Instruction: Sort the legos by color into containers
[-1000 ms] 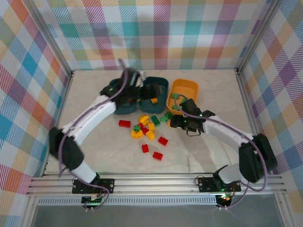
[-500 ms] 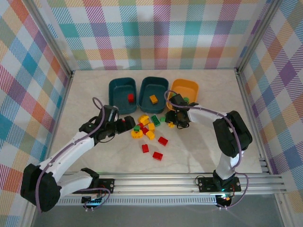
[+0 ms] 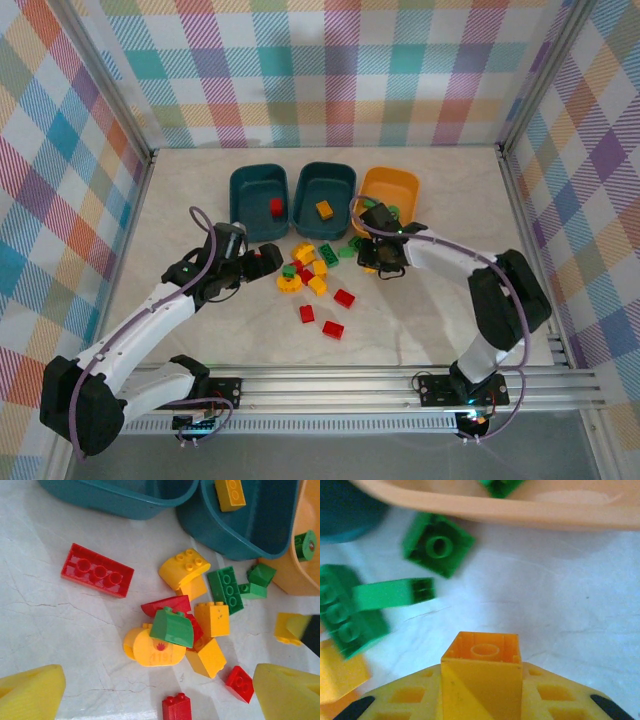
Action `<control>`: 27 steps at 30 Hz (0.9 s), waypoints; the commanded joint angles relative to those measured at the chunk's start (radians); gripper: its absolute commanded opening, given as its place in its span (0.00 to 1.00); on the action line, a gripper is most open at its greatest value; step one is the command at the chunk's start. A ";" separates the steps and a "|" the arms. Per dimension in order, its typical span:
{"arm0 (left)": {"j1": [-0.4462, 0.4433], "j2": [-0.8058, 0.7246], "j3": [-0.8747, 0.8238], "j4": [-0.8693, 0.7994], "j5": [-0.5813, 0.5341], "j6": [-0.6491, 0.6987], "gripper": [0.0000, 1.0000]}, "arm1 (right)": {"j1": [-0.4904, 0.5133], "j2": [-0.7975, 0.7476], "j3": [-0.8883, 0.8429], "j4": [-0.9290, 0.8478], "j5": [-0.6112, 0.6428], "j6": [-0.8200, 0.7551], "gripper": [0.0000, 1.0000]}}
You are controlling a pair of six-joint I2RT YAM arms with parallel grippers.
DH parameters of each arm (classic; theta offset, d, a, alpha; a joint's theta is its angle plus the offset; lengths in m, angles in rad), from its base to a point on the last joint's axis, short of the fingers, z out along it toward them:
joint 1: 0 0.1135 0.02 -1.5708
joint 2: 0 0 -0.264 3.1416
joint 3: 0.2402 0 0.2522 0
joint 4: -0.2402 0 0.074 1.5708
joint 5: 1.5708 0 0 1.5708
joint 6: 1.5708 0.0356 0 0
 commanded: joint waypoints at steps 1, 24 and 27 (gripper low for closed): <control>0.026 -0.018 -0.043 -0.061 -0.107 -0.079 1.00 | 0.034 -0.059 0.091 -0.031 0.025 -0.076 0.31; 0.018 -0.027 -0.063 -0.182 0.018 -0.053 0.94 | -0.021 0.533 0.912 -0.192 -0.033 -0.402 0.64; 0.017 0.005 -0.037 -0.187 -0.008 -0.051 0.94 | -0.008 0.446 0.831 -0.154 -0.033 -0.400 0.64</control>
